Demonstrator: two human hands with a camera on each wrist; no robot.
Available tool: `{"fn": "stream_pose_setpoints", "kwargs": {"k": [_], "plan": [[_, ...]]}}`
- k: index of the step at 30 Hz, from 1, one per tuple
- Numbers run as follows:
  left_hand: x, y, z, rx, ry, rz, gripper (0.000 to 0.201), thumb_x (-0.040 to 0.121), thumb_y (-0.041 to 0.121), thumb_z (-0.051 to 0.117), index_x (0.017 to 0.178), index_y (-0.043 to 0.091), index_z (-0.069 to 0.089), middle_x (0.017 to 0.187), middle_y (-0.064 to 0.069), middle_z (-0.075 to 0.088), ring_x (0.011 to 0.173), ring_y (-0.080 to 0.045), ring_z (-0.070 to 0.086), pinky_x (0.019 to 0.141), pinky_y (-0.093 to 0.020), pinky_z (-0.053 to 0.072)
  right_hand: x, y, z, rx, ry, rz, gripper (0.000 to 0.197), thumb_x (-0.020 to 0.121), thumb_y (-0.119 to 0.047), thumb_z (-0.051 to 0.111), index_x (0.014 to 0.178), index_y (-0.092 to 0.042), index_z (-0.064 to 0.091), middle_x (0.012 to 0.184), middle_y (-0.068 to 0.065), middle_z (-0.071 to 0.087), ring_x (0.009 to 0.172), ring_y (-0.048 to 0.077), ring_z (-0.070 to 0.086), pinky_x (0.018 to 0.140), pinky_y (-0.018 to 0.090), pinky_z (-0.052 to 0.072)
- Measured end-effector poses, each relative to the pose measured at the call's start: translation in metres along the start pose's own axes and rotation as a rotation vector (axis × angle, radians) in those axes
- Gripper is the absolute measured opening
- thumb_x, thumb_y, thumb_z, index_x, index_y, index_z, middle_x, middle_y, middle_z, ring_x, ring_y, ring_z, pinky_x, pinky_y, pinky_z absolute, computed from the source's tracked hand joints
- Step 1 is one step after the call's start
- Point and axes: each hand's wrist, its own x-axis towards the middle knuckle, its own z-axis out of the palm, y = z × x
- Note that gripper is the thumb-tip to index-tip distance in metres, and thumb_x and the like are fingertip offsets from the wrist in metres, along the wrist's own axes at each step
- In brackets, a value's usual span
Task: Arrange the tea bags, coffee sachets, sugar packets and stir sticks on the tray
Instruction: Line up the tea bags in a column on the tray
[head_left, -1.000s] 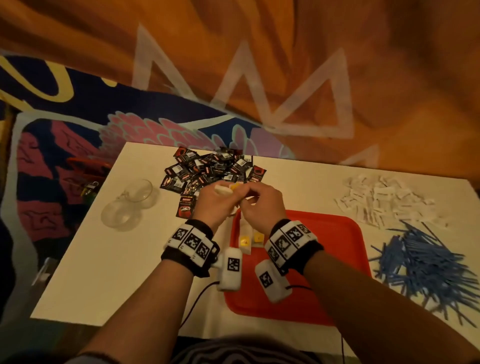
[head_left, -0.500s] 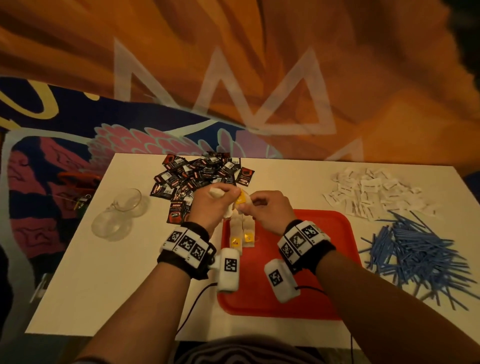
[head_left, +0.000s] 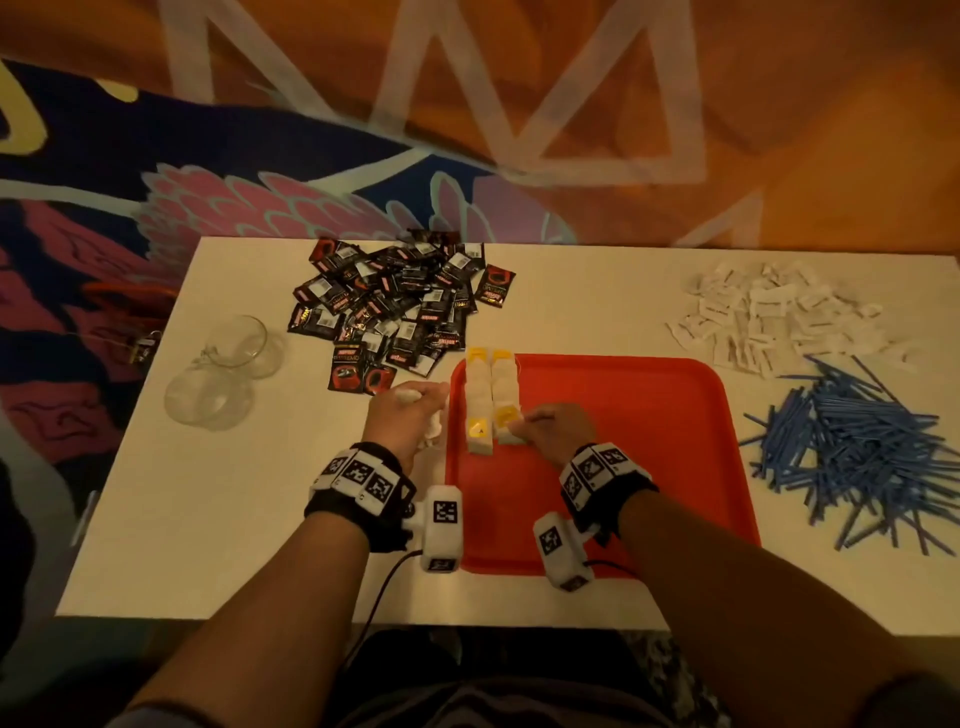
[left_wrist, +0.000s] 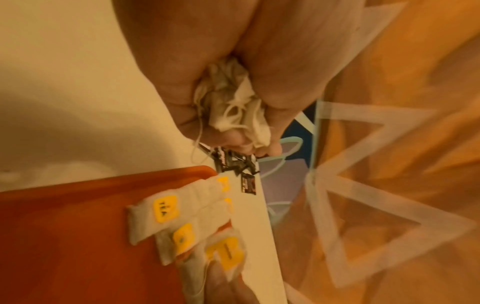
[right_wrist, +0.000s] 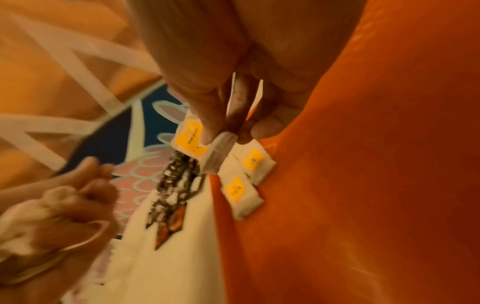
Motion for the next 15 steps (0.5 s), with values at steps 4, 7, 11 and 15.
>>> {"fn": "stream_pose_setpoints", "kwargs": {"k": [4, 7, 11, 15], "plan": [[0.0, -0.023, -0.021, 0.011, 0.027, -0.065, 0.005, 0.09, 0.015, 0.071, 0.089, 0.01, 0.072, 0.065, -0.005, 0.063, 0.056, -0.018, 0.053, 0.055, -0.029, 0.046, 0.012, 0.018, 0.015, -0.084, -0.01, 0.1, 0.026, 0.086, -0.029, 0.073, 0.108, -0.016, 0.071, 0.102, -0.003, 0.065, 0.093, 0.013, 0.057, 0.081, 0.025, 0.047], [0.001, -0.034, -0.034, 0.036, 0.042, -0.084, 0.004, 0.09, 0.015, 0.07, 0.087, 0.012, 0.072, 0.068, -0.006, 0.063, 0.059, -0.018, 0.054, 0.052, -0.027, 0.044, 0.021, 0.02, 0.026, -0.119, 0.009, 0.116, 0.029, 0.085, -0.031, 0.074, 0.111, -0.018, 0.071, 0.117, 0.001, 0.067, 0.106, 0.019, 0.061, 0.094, 0.031, 0.05], [0.003, -0.04, -0.045, 0.025, 0.042, -0.098, 0.008, 0.09, 0.013, 0.069, 0.082, 0.01, 0.07, 0.062, -0.007, 0.057, 0.053, -0.018, 0.047, 0.051, -0.026, 0.039, 0.03, 0.017, 0.033, -0.154, 0.047, 0.15, 0.027, 0.083, -0.031, 0.075, 0.107, -0.018, 0.072, 0.106, -0.001, 0.067, 0.095, 0.015, 0.061, 0.073, 0.024, 0.053], [0.005, -0.042, -0.049, 0.003, 0.037, -0.098, 0.008, 0.09, 0.013, 0.069, 0.083, 0.01, 0.069, 0.065, -0.008, 0.058, 0.055, -0.018, 0.048, 0.052, -0.027, 0.039, 0.033, 0.016, 0.037, -0.23, 0.096, 0.205, 0.021, 0.078, -0.032, 0.079, 0.087, -0.023, 0.062, 0.089, -0.007, 0.061, 0.068, 0.005, 0.05, 0.047, 0.017, 0.034]]}}
